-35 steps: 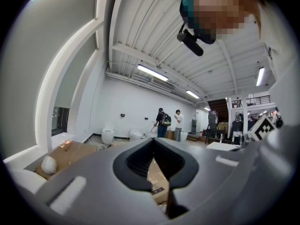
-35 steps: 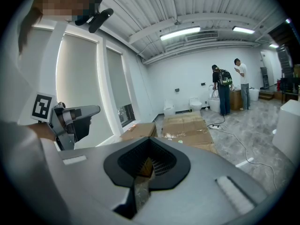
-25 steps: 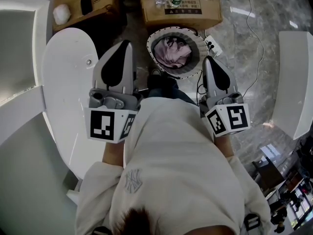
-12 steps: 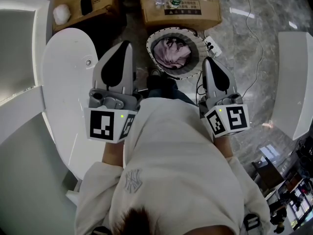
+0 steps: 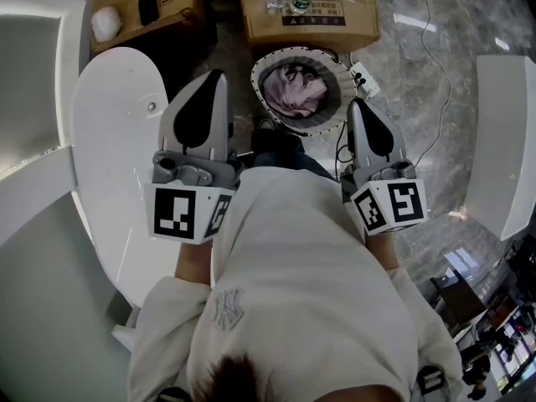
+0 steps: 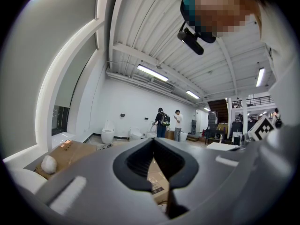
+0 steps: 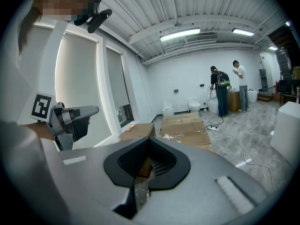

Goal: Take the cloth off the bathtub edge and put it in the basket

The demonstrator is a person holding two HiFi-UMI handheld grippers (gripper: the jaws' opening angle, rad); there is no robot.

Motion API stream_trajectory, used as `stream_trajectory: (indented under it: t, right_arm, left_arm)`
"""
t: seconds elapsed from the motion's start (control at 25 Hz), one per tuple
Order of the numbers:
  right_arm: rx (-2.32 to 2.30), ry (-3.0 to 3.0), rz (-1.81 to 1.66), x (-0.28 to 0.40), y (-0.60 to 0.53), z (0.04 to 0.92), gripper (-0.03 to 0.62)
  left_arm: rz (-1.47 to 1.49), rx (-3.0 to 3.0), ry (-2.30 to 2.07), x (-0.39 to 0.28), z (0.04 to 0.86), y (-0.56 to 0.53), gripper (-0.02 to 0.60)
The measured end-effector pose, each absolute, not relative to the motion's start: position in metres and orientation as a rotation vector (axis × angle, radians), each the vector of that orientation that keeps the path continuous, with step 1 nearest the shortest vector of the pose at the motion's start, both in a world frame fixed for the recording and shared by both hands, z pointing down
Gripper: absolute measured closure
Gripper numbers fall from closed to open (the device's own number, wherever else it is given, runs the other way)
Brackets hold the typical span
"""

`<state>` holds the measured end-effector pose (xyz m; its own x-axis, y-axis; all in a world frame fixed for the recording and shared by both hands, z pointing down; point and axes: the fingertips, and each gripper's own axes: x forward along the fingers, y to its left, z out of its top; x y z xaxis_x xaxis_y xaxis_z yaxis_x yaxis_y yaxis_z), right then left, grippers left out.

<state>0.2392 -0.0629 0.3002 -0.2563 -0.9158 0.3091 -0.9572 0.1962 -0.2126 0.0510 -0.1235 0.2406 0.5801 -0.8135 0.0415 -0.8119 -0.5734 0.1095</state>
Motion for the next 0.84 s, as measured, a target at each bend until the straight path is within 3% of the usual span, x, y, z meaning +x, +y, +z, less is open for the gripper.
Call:
stream_trajectory:
  t: [0.84]
  right_arm:
    - [1.859, -2.331, 0.553, 0.2431, -0.0650, 0.2990, 0.595]
  left_arm:
    - [-0.007, 2.683, -1.388, 0.0502, 0.2436, -0.1257, 0.532]
